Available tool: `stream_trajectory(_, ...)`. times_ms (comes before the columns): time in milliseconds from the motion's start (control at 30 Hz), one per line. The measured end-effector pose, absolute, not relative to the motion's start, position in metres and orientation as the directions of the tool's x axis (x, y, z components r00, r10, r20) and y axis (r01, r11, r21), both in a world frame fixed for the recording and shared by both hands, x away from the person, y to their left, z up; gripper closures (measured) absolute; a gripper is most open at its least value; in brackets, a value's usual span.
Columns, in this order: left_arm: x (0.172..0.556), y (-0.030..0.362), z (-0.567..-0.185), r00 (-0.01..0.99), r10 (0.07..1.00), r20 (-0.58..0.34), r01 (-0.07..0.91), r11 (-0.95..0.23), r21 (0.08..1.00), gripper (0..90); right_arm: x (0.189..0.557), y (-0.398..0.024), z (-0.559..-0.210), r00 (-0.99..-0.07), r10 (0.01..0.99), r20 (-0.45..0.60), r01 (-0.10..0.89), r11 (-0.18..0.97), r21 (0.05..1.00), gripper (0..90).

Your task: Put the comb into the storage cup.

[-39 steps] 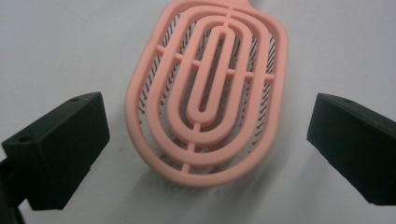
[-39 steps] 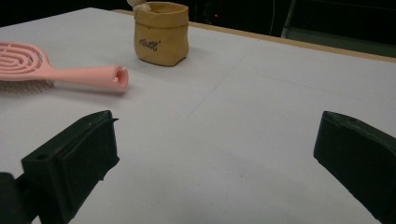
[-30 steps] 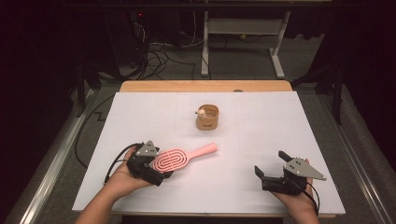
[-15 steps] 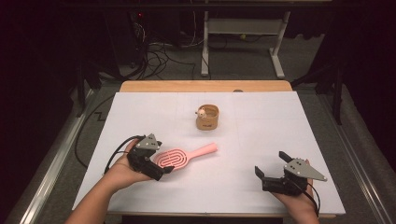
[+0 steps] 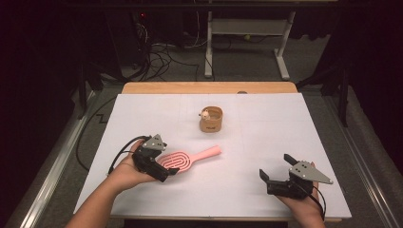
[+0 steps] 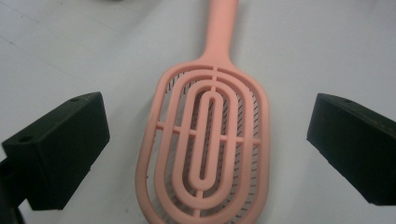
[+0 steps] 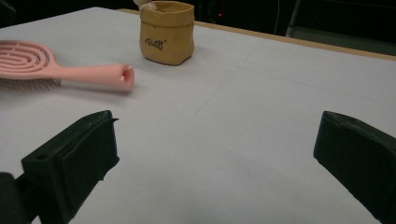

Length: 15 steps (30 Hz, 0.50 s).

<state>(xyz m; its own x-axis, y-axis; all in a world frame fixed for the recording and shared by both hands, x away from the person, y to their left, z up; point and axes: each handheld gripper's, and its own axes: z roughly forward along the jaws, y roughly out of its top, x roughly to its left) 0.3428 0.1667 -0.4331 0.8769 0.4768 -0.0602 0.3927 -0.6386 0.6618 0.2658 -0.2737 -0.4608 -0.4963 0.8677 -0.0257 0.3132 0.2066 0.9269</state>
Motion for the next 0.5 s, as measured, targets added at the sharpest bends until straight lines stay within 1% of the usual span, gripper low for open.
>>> stream_trajectory(200,0.3429,0.1647,-0.434,0.88,0.473,-0.05,0.382,-0.64,0.667,0.0,0.2654,-0.2728,-0.4612,-0.495,0.868,-0.027,0.313,0.208,0.927,0.3)
stream_trajectory(367,0.3444,0.1622,-0.4333,0.884,0.466,-0.046,0.38,-0.656,0.652,0.0,0.2663,-0.2723,-0.4617,-0.498,0.866,-0.03,0.314,0.213,0.925,0.3)
stream_trajectory(467,0.3458,0.1599,-0.4362,0.885,0.463,-0.046,0.385,-0.673,0.631,0.0,0.2665,-0.2727,-0.4618,-0.495,0.868,-0.025,0.316,0.207,0.926,0.3)
stream_trajectory(500,0.3466,0.1586,-0.4388,0.884,0.465,-0.048,0.395,-0.686,0.612,0.0,0.2664,-0.2728,-0.462,-0.494,0.869,-0.024,0.317,0.206,0.926,0.3)
